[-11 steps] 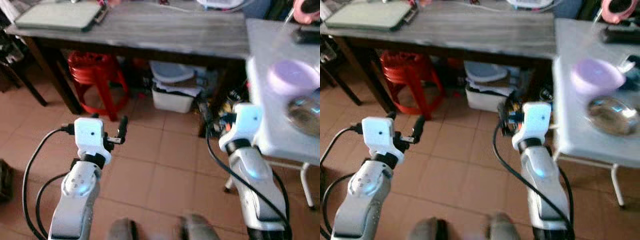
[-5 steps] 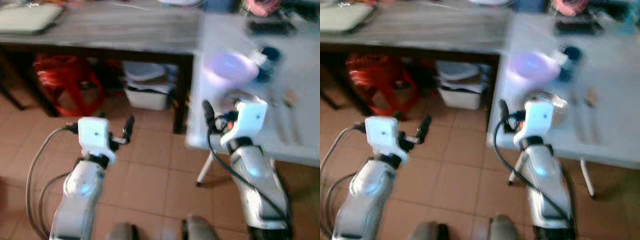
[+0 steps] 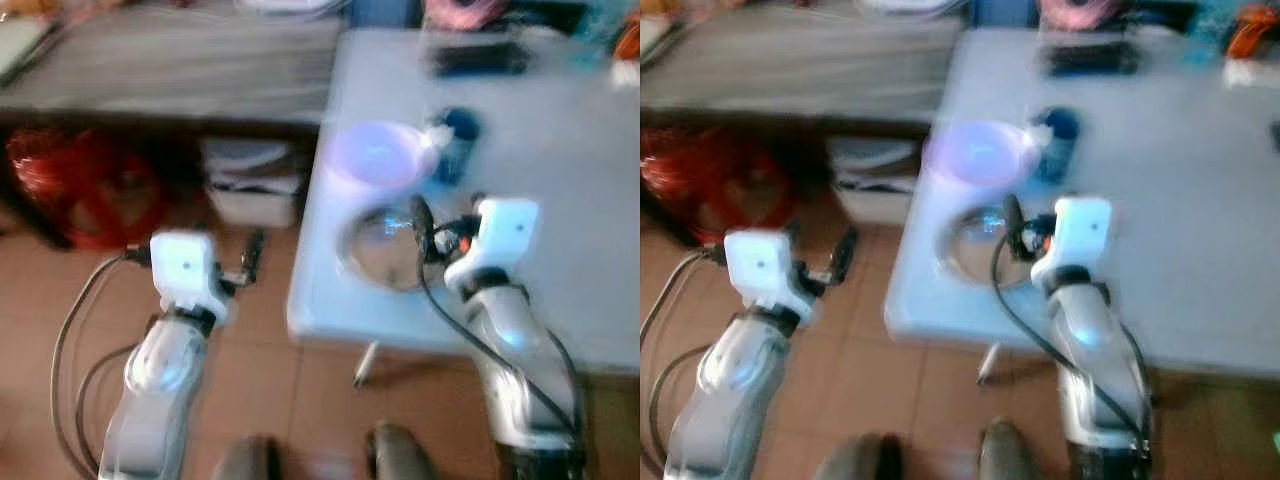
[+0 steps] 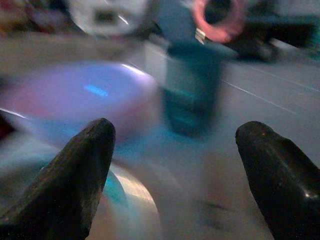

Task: Setting the table

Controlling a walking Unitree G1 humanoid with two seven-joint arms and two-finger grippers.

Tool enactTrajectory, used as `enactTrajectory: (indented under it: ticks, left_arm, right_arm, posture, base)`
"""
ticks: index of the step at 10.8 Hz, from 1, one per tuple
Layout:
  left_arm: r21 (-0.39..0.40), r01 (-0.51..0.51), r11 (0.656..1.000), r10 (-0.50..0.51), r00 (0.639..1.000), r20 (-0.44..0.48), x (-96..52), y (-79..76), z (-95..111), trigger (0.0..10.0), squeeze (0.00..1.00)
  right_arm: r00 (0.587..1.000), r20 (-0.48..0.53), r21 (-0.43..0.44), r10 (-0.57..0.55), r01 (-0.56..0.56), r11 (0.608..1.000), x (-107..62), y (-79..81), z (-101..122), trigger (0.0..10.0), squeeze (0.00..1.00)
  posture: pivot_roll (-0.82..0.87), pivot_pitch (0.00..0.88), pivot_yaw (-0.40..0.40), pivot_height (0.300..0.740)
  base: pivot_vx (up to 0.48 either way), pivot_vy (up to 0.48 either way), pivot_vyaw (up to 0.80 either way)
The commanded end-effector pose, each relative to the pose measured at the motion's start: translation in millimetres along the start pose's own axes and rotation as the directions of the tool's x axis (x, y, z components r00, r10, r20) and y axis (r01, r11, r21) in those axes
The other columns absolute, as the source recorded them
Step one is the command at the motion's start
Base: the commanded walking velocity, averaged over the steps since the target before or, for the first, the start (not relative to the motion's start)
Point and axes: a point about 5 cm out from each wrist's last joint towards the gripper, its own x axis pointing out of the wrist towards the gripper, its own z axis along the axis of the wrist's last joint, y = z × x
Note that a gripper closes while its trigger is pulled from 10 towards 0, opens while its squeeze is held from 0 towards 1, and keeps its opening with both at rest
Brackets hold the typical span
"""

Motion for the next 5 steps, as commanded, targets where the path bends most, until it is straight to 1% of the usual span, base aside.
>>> enactTrajectory:
  ticks: [1, 3, 5]
  left_arm:
    - [0.018, -0.019, 1.000, 0.019, 1.000, -0.015, -5.0, 7.8, -1.2, 10.0, 0.00]
    - [0.021, -0.017, 1.000, 0.017, 1.000, -0.020, -7.5, 9.7, -2.0, 10.0, 0.00]
    - [0.030, -0.017, 0.999, 0.018, 1.000, -0.025, -8.2, 12.6, -2.4, 10.0, 0.00]
  right_arm:
    - [1.000, 0.000, 0.019, -0.001, 0.001, 1.000, -0.9, 3.7, -0.4, 10.0, 0.00]
    - [1.000, -0.024, 0.031, -0.020, 0.021, 0.999, -3.7, 2.7, -5.2, 10.0, 0.00]
    - [0.999, -0.045, 0.048, -0.028, 0.031, 0.998, -2.7, 0.9, -8.8, 10.0, 0.00]
  posture:
    - [-0.06, 0.156, 0.046, 0.740]
    - [-0.06, 0.160, 0.046, 0.740]
    - [-0.06, 0.163, 0.047, 0.740]
  base:
    - [0.000, 0.000, 0.00]
    - [0.000, 0.000, 0.00]
    - [0.000, 0.000, 0.00]
